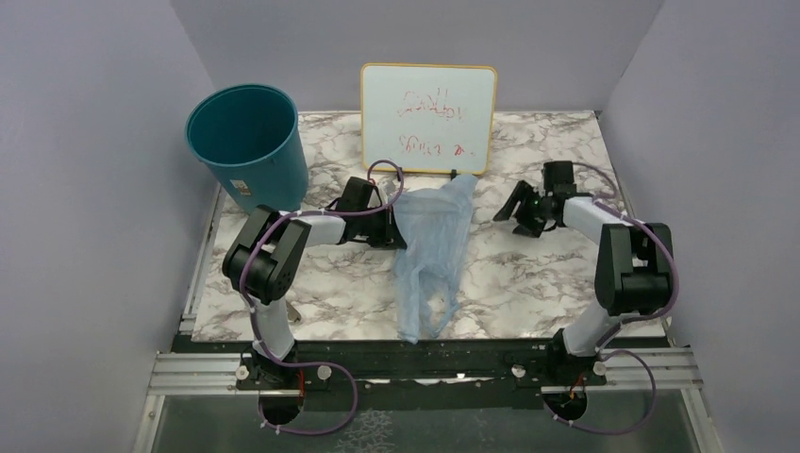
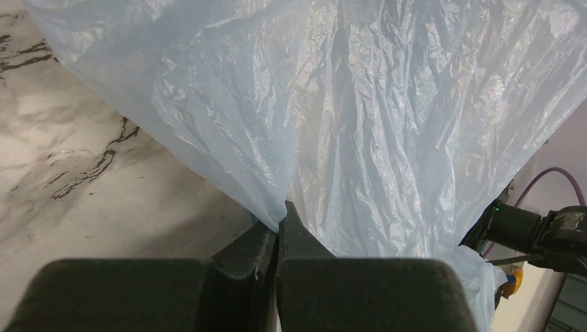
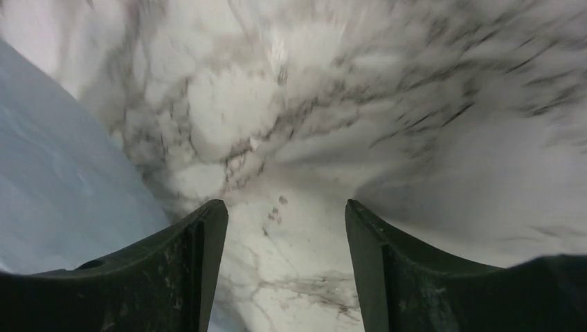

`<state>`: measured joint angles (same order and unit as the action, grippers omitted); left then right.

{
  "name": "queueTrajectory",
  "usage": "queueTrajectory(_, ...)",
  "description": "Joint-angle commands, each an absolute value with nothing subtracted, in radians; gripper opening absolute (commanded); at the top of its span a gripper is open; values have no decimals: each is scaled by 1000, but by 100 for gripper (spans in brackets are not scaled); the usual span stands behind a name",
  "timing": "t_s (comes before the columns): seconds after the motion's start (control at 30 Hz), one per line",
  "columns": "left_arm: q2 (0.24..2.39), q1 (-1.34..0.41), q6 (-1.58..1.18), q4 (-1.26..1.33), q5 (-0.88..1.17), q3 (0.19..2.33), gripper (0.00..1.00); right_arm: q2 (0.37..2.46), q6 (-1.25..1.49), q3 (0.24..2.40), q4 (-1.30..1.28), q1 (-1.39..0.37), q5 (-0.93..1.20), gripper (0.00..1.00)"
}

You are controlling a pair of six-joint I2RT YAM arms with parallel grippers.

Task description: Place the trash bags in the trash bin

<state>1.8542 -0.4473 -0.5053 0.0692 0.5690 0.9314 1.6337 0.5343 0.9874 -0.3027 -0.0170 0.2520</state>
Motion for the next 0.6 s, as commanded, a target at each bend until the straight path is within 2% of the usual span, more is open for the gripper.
queueTrajectory(0.0, 1852, -449, -467, 39, 549, 913, 0, 1641, 582, 927, -71, -55, 581, 69)
queueTrajectory(0.13, 1846, -449, -468, 40, 555, 913, 0, 1720, 635, 950, 4, -94, 716, 72)
queueTrajectory(0.4, 1822, -449, -477, 55, 571, 914, 0, 1768, 647, 1063, 80, -228, 793, 71)
queueTrajectory(0.5, 1821, -449, -485, 87, 605, 911, 0, 1821, 626, 1127, 25, -244, 790, 64)
queueTrajectory(0.57, 1821, -449, -502, 108, 619, 907, 0, 1827, 583, 1160, -32, -260, 747, 52)
